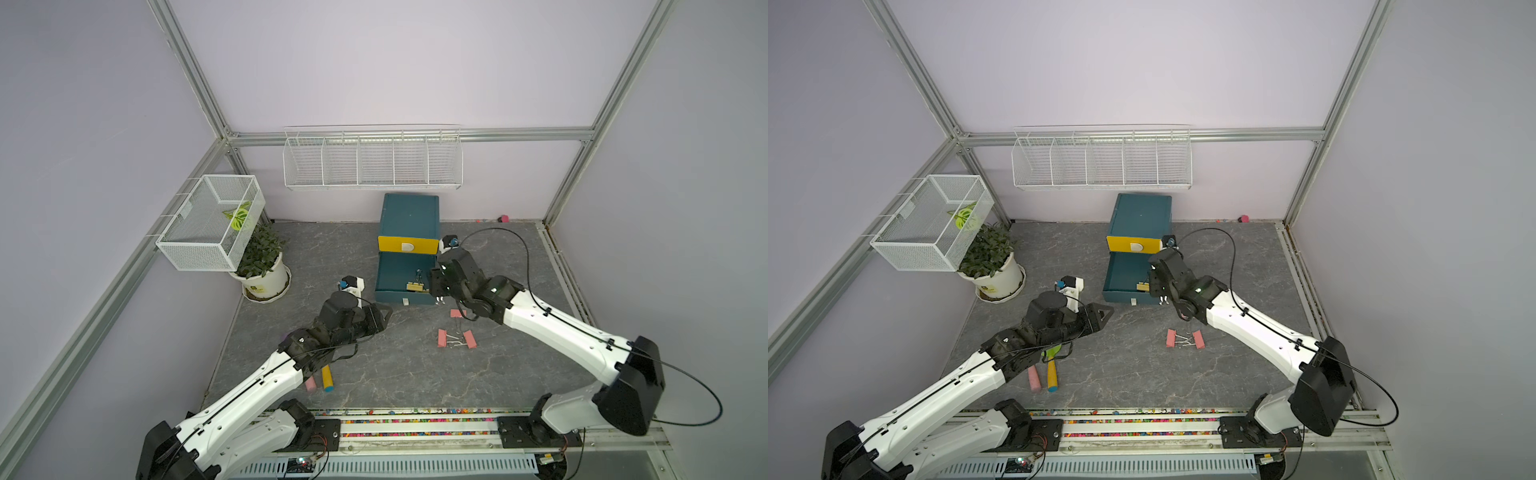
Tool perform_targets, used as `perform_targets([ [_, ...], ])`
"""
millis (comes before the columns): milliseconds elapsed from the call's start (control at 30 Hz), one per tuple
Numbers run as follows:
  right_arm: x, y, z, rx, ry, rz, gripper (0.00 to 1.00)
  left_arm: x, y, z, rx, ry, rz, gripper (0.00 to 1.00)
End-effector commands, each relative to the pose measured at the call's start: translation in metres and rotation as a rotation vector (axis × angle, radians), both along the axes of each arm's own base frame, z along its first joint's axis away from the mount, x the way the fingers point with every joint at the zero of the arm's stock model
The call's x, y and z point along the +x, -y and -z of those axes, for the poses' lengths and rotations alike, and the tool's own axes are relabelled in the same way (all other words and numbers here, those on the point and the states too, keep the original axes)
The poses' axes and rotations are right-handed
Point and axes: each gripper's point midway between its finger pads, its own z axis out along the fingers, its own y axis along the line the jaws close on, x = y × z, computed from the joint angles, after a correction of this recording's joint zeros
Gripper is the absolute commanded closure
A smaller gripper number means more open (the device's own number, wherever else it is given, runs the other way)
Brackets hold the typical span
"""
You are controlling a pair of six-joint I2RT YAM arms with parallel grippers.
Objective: Put the binder clips in the drawer according to color
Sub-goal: Place the binder clip in the drawer.
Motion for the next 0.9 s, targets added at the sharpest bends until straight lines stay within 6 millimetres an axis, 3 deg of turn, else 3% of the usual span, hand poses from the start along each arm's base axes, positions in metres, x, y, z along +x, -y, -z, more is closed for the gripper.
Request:
perform_targets([
  [0,0.022,-0.029,-0.011,-0.007,0.099,-0.025,0.53,-0.002,0.006,0.007,-0.008,-0.012,0.008,0.53],
  [133,0.039,-0.059,-0.012,-0.028,0.168,-0.053,0.54,-0.005,0.010,0.018,-0.015,-0.031,0.010,0.54],
  [367,0.057,-0.093,0.013,-0.066,0.199,-0.086,0.55,-0.008,0.013,0.036,-0.062,-0.074,-0.003,0.55],
  [600,0.061,-0.105,0.040,-0.099,0.141,-0.107,0.55,-0.008,0.018,0.046,-0.083,-0.100,-0.005,0.57],
  [867,0.060,-0.107,0.065,-0.137,0.029,-0.098,0.45,-0.005,0.019,0.054,-0.088,-0.137,-0.037,0.59],
])
